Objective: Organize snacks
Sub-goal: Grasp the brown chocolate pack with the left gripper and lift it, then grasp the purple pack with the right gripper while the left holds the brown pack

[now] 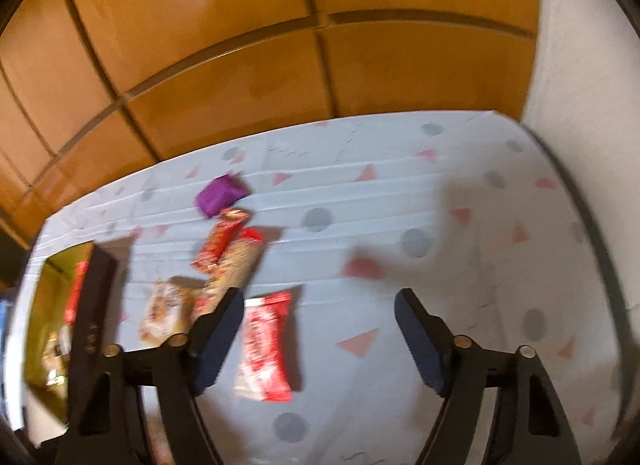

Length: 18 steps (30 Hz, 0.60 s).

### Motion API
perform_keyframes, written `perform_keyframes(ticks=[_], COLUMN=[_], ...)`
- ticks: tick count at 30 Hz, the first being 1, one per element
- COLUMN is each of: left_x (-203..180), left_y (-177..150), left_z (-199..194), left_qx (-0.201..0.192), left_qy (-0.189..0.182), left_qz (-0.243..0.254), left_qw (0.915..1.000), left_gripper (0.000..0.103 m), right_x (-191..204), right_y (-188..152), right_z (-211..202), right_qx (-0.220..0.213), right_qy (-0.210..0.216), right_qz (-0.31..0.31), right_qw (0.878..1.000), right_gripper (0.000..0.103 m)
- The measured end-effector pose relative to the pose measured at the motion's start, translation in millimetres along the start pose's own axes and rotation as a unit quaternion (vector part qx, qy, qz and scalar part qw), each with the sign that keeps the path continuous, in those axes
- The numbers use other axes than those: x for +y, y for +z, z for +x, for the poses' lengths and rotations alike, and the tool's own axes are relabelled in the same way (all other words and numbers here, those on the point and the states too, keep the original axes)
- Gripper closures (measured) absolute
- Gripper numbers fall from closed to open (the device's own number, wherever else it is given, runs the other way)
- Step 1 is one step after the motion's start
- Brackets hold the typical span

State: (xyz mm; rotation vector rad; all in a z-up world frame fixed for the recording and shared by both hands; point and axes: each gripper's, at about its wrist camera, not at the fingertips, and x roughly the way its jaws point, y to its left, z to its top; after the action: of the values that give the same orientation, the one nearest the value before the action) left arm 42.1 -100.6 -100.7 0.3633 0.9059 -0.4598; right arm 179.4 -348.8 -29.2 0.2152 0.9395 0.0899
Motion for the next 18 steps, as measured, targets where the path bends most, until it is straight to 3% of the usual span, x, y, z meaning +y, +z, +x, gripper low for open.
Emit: perform_keyframes(ticks=[4, 8, 13, 18], left_x=[-2.6, -1.8, 2.1, 4.3], left_y=[-6.0, -13.2, -13.9, -15.2], left_z=[-2.9, -6.0, -5.6, -5.4], left_qx=[-0.020, -0.035, -0.045, -0.050], left_qy=[-0.003, -0.008, -0.021, -0.030], left_qz=[0.002, 0.000, -0.002, -0.001], left_qw=[0.9998, 0.9994, 0.9988, 0.9983], left_gripper=[0.072, 0.072, 0.072, 0.072], right_x=[13.9, 37.9, 63.8, 73.9], right_y=[-1.0, 12.1, 46.4, 75.6], right_z=[11.8, 27.5, 60.4, 110.5], right_qx=[0.036, 0.059, 0.075, 0.107], right_qy=[0.072, 0.101, 0.122, 0.113], right_qz=[0.016, 0.029, 0.053, 0.094], right_qw=[0.997, 0.993, 0.988, 0.983], right_gripper=[0.027, 0.027, 0.027, 0.027])
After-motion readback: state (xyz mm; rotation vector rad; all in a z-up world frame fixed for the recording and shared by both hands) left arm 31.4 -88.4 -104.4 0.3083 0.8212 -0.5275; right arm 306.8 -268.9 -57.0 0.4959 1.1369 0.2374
